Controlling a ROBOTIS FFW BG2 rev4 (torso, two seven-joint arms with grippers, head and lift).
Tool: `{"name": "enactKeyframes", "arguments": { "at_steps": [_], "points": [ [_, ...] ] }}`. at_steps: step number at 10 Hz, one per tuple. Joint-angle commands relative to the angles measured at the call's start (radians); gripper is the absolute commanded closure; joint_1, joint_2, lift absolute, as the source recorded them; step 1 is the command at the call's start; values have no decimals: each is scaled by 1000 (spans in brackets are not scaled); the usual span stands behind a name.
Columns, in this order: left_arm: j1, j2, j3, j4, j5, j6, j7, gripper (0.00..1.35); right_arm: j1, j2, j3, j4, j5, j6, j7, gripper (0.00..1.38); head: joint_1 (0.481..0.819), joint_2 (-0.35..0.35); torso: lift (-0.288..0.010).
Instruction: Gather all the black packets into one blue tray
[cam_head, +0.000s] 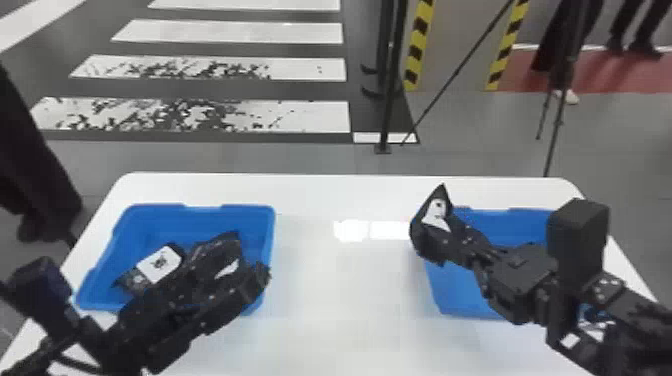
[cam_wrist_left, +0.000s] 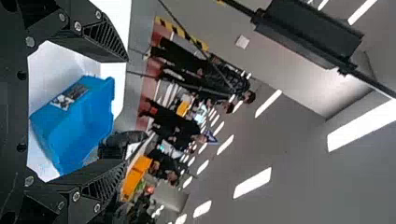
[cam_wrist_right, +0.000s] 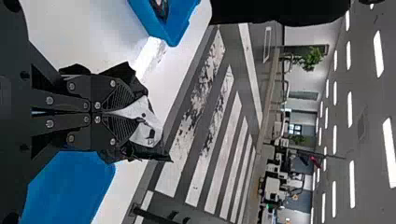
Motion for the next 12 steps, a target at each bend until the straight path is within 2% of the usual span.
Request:
{"name": "enactKeyframes", "arguments": {
  "at_steps": [1,5,10,11,12],
  "points": [
    [-93,14,-59,50,61,78,-12,285,7,-9,43,-25,4,-20,12,1277,695,-13,-110],
    [-250,22,-184,150,187,101,-24,285,-5,-37,147,-40,14,-66,48,1277,695,-16,-110],
    [-392,10,-310,307,253,7,-7,294,-12,-50,235,-77,16,-96,66,1277,695,10,-110],
    [-417,8,-342,339,265,-17,-4,340,-15,-52,243,-79,18,-98,71,1277,695,13,-110],
    [-441,7,-370,374,271,-37,-3,493,-20,-55,251,-82,20,-98,74,1277,695,11,-110]
  ]
}}
